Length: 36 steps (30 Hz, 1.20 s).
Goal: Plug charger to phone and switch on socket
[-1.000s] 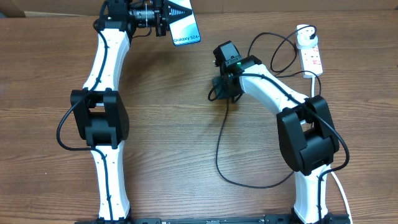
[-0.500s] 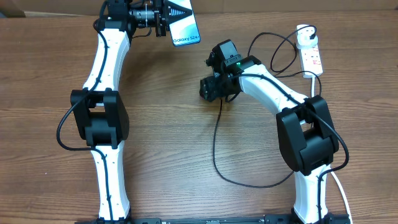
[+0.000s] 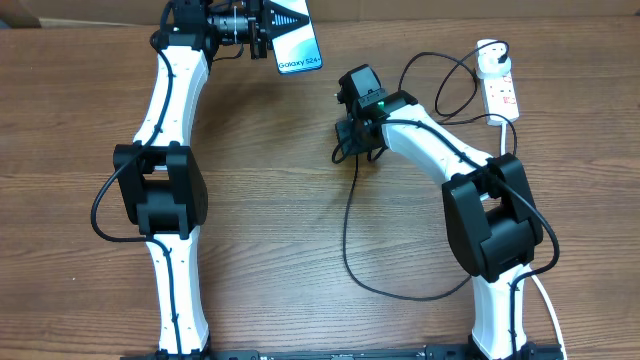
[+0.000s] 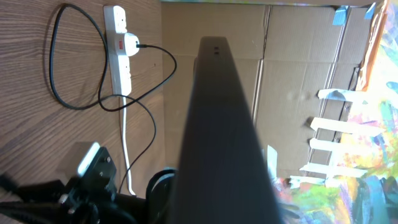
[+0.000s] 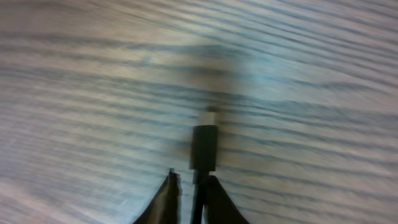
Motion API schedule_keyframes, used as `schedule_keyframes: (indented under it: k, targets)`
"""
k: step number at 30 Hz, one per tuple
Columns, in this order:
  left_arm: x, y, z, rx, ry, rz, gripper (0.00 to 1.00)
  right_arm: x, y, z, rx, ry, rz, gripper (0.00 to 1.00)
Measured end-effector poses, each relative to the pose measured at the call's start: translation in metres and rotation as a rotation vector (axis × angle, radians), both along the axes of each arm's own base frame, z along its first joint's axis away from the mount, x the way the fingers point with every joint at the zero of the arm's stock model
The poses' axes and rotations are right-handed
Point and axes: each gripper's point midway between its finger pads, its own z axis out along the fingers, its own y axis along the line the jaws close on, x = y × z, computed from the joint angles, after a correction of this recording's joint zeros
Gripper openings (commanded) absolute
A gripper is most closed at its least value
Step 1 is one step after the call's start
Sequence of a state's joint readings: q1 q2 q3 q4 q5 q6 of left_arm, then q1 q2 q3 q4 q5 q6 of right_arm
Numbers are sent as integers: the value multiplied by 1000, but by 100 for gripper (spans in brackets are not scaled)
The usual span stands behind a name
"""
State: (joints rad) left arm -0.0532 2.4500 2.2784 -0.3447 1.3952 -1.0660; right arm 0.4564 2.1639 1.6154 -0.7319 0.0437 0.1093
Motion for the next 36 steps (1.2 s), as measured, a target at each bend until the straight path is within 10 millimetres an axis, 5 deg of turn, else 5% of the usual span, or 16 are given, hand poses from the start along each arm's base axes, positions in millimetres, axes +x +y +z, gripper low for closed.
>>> schedule_keyframes:
  k: [3, 8, 11, 14, 16, 17, 18, 19, 23, 24, 25, 26, 29, 30, 31, 36]
  targets:
    - [0, 0, 0, 0, 0, 0, 4, 4, -3, 0, -52, -36, -9, 59]
    - [0, 0, 0, 0, 0, 0, 5, 10, -1, 4, -93, -89, -4, 67]
    - [0, 0, 0, 0, 0, -1, 4, 8, 1, 4, -116, -94, 20, 4]
    - [-1, 0, 0, -2, 0, -4, 4, 3, 4, 3, -131, -86, 44, 4]
    - [-1, 0, 0, -2, 0, -5, 4, -1, 8, 2, -137, -81, 62, 100]
    - [-1, 0, 1, -3, -1, -6, 4, -1, 10, 2, -138, -82, 72, 100]
    - [-1, 0, 1, -3, -3, -7, 4, -2, 13, 3, -137, -87, 80, 27]
    - [-1, 0, 1, -3, -3, -7, 4, -2, 15, 3, -138, -90, 90, 4]
    - [-1, 0, 1, -2, -13, -8, 4, -9, 18, 1, -144, -73, 94, 19]
    - [-1, 0, 1, -2, -19, -8, 4, -9, 19, 1, -138, -71, 83, 91]
    - [-1, 0, 1, -1, -24, -8, 4, -8, 19, 1, -130, -71, 69, 85]
    - [-1, 0, 1, -1, -28, -9, 4, -8, 19, 1, -128, -70, 64, 4]
    - [-1, 0, 1, 1, -42, -10, 4, -12, 17, -1, -132, -51, 58, 4]
    - [-1, 0, 1, 1, -47, -10, 4, -13, 15, -1, -131, -43, 49, 20]
    - [-1, 0, 1, 1, -49, -10, 4, -13, 15, -2, -125, -41, 39, 100]
    - [0, 0, 0, 4, -52, -7, 4, -13, 16, -2, -117, -40, 26, 100]
